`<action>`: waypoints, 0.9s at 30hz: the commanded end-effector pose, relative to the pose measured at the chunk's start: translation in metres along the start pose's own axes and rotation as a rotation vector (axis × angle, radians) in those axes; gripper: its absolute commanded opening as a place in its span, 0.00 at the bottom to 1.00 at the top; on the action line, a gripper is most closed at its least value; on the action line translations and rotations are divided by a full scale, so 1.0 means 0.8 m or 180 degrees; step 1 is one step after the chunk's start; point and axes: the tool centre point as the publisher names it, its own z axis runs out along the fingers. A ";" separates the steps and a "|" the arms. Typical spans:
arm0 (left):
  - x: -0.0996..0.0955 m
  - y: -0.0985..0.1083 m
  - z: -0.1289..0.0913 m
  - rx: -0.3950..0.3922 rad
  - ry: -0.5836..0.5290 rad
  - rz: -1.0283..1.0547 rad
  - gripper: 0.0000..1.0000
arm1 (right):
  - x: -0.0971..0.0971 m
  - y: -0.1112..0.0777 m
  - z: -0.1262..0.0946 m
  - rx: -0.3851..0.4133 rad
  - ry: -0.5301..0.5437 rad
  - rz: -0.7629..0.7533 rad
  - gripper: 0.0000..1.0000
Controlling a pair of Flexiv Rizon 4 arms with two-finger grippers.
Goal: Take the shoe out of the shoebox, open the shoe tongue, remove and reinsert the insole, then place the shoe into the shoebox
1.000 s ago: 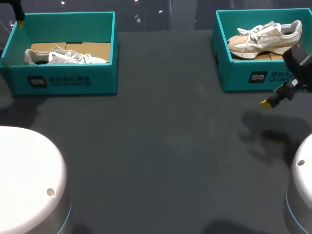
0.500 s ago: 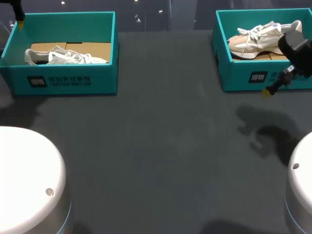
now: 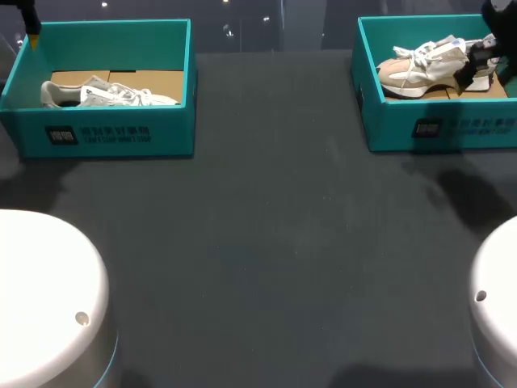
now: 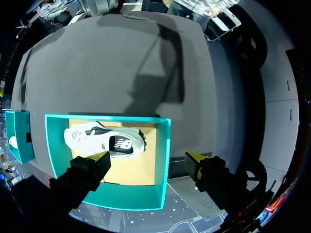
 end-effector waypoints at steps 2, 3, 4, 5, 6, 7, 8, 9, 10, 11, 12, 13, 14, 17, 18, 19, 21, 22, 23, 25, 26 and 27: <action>0.001 -0.001 0.000 -0.0008 0.0004 0.0003 1.00 | 0.009 0.018 0.002 0.0351 -0.0084 0.0051 1.00; 0.001 -0.001 0.000 -0.0008 0.0004 0.0003 1.00 | 0.009 0.018 0.002 0.0351 -0.0084 0.0051 1.00; 0.001 -0.001 0.000 -0.0008 0.0004 0.0003 1.00 | 0.009 0.018 0.002 0.0351 -0.0084 0.0051 1.00; 0.001 -0.001 0.000 -0.0008 0.0004 0.0003 1.00 | 0.009 0.018 0.002 0.0351 -0.0084 0.0051 1.00; 0.001 -0.001 0.000 -0.0008 0.0004 0.0003 1.00 | 0.009 0.018 0.002 0.0351 -0.0084 0.0051 1.00; 0.001 -0.001 0.000 -0.0008 0.0004 0.0003 1.00 | 0.006 0.022 0.003 0.0408 -0.0137 0.0217 1.00; 0.001 -0.001 0.000 -0.0008 0.0004 0.0003 1.00 | 0.003 0.029 0.004 0.0491 -0.0249 0.0379 1.00; 0.001 -0.001 0.000 -0.0008 0.0004 0.0003 1.00 | 0.000 0.036 0.004 0.0563 -0.0354 0.0496 1.00; 0.001 -0.001 0.000 -0.0008 0.0004 0.0003 1.00 | -0.005 0.045 0.004 0.0623 -0.0424 0.0664 1.00; 0.001 -0.001 0.000 -0.0008 0.0004 0.0003 1.00 | -0.010 0.054 0.004 0.0630 -0.0481 0.0735 1.00; 0.001 -0.001 0.000 -0.0008 0.0004 0.0003 1.00 | -0.012 0.063 0.005 0.0621 -0.0611 0.0777 1.00; 0.001 -0.001 0.000 -0.0008 0.0004 0.0003 1.00 | -0.016 0.073 0.006 0.0635 -0.0653 0.0858 1.00; 0.001 -0.001 0.000 -0.0008 0.0004 0.0003 1.00 | -0.021 0.084 0.009 0.0668 -0.0696 0.0877 1.00; 0.001 -0.001 0.000 -0.0008 0.0004 0.0003 1.00 | -0.037 0.111 0.013 0.0696 -0.0831 0.0965 1.00; 0.001 -0.001 0.000 -0.0008 0.0004 0.0003 1.00 | -0.043 0.119 0.016 0.0666 -0.0895 0.1005 1.00; 0.001 -0.001 0.000 -0.0008 0.0004 0.0003 1.00 | -0.049 0.126 0.020 0.0674 -0.0933 0.1016 1.00; 0.001 -0.001 0.000 -0.0008 0.0004 0.0003 1.00 | -0.063 0.135 0.029 0.0682 -0.0932 0.1143 1.00; 0.001 -0.001 0.000 -0.0008 0.0004 0.0003 1.00 | -0.063 0.135 0.029 0.0682 -0.0932 0.1143 1.00; 0.001 -0.001 0.000 -0.0008 0.0004 0.0003 1.00 | -0.063 0.135 0.029 0.0682 -0.0932 0.1143 1.00; 0.001 -0.001 0.000 -0.0008 0.0004 0.0003 1.00 | -0.063 0.135 0.029 0.0682 -0.0932 0.1143 1.00; 0.001 -0.001 0.000 -0.0008 0.0004 0.0003 1.00 | -0.063 0.135 0.029 0.0682 -0.0932 0.1143 1.00; 0.001 -0.001 0.000 -0.0008 0.0004 0.0003 1.00 | -0.063 0.135 0.029 0.0682 -0.0932 0.1143 1.00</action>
